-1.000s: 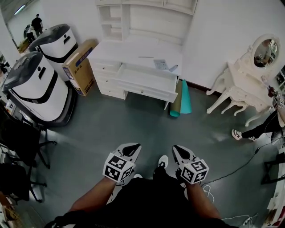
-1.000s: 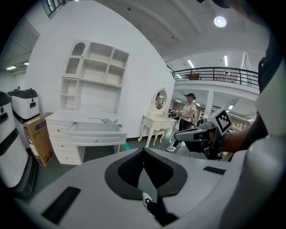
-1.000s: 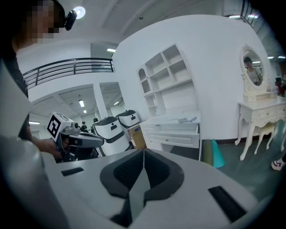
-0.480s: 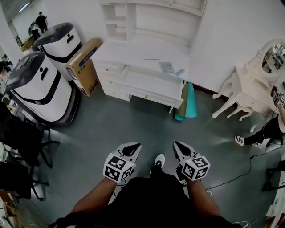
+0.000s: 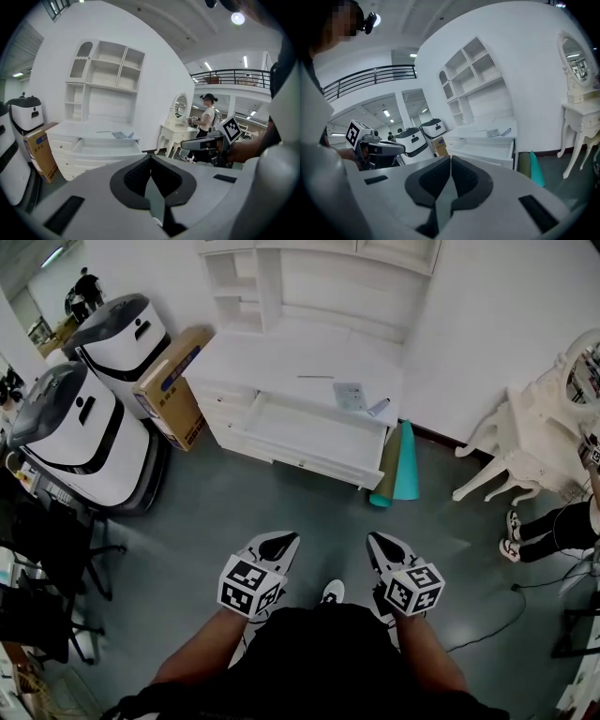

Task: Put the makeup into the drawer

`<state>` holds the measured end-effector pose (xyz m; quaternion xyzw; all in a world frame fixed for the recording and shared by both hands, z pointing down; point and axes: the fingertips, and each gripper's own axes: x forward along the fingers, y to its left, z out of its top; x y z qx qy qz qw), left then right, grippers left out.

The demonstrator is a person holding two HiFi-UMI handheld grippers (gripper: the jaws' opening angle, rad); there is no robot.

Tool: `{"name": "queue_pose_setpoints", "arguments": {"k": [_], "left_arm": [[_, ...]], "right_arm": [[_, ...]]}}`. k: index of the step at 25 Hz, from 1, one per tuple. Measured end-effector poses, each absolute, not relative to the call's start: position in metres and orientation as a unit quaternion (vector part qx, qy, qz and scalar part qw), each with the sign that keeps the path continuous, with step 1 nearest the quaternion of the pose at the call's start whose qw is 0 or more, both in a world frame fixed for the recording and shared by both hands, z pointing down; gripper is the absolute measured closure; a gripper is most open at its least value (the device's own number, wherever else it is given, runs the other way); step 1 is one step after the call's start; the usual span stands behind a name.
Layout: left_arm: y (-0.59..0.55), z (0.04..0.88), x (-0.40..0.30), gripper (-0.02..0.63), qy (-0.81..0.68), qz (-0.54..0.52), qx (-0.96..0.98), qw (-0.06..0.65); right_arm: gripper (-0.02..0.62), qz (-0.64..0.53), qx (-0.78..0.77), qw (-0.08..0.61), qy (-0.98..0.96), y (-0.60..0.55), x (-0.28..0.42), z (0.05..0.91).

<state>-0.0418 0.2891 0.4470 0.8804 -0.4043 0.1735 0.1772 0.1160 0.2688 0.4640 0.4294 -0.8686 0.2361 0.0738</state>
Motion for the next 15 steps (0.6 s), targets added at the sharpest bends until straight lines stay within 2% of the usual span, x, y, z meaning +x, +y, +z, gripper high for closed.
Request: {"name": "queue_pose_setpoints", "arguments": {"k": [15], "left_arm": [[0.173,0.446,0.031,0.595,-0.413,0.188,0.874,0.177]], "right_arm": [[0.566,0.244,0.400,0.071,-0.881,0.161,0.175,0.472]]}}
